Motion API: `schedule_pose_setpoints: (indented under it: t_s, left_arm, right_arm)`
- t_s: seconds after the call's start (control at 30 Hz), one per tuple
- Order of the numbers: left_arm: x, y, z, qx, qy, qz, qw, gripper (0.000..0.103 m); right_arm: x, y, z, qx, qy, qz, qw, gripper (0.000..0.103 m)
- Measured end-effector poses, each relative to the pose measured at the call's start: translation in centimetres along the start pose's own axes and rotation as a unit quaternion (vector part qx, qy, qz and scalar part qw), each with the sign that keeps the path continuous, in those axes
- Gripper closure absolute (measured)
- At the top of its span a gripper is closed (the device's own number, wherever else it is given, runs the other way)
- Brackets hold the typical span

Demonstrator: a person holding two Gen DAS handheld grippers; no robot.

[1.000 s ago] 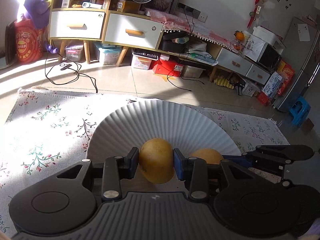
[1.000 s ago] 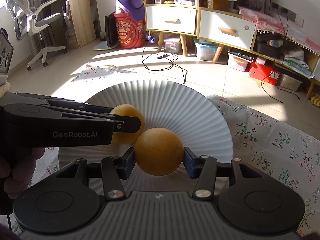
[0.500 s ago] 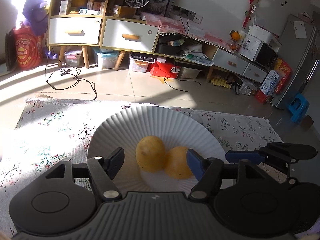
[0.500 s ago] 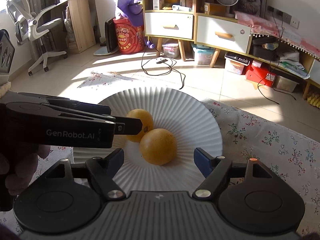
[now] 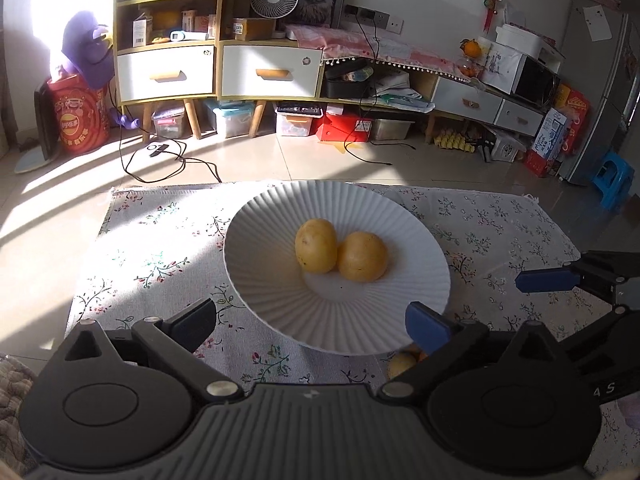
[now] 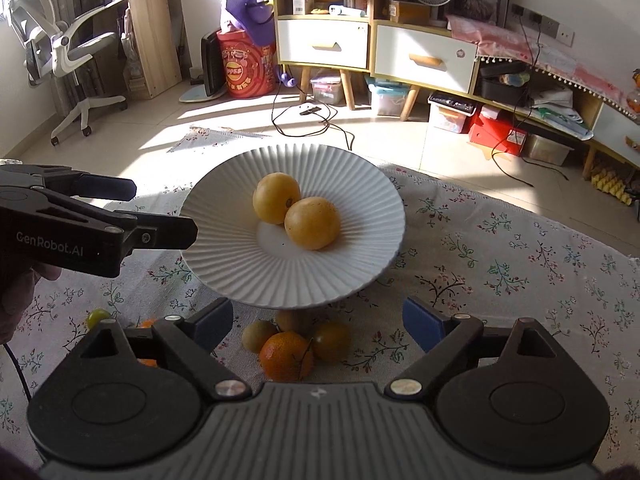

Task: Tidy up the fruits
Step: 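Withdraw both tools from the plate back toward the loose fruit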

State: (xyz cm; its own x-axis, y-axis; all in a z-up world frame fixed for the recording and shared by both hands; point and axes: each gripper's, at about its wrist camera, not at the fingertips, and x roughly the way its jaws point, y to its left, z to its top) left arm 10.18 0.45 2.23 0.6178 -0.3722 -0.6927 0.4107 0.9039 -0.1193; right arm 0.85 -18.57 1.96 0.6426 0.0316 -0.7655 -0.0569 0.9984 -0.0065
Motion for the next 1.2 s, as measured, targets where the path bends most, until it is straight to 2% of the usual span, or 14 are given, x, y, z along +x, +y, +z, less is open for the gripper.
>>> schedule_pose_setpoints:
  t_s: [0.27, 0.5, 0.7, 0.9, 1.03, 1.2]
  left_arm:
    - [-1.4, 0.1, -2.2, -0.002, 0.029, 0.031, 0.9991, 0.01]
    - [-1.7, -0.2, -4.4, -0.018, 0.035, 0.02, 0.999, 0.01]
    - [-2.3, -0.5, -6.4, 0.001, 0.043, 0.009, 0.9991, 0.01]
    - [-3.0, -1.4, -7.9, 0.019, 0.086, 0.0, 0.9961, 0.01]
    - [-3.3, -1.9, -8.4, 0.029, 0.1, -0.017, 0.9944, 0.01]
    - [-2.9, -2.0, -9.3, 0.027, 0.129, -0.01, 0.9913, 0.012]
  right_arm:
    - [-1.2, 0.5, -2.1, 0.023, 0.007, -0.003, 1.0, 0.008]
    - [-1.4, 0.2, -4.3, 0.054, -0.008, 0.002, 0.999, 0.008]
    - [-1.9, 0.2, -6.4, 0.069, -0.017, 0.02, 0.997, 0.008]
    - [-2.2, 1.0, -8.0, 0.044, -0.01, 0.026, 0.999, 0.009]
    - [-2.5, 1.4, -8.8, 0.031, -0.003, 0.034, 0.999, 0.01]
    - [-2.5, 2.2, -9.1, 0.014, 0.022, 0.028, 0.999, 0.013]
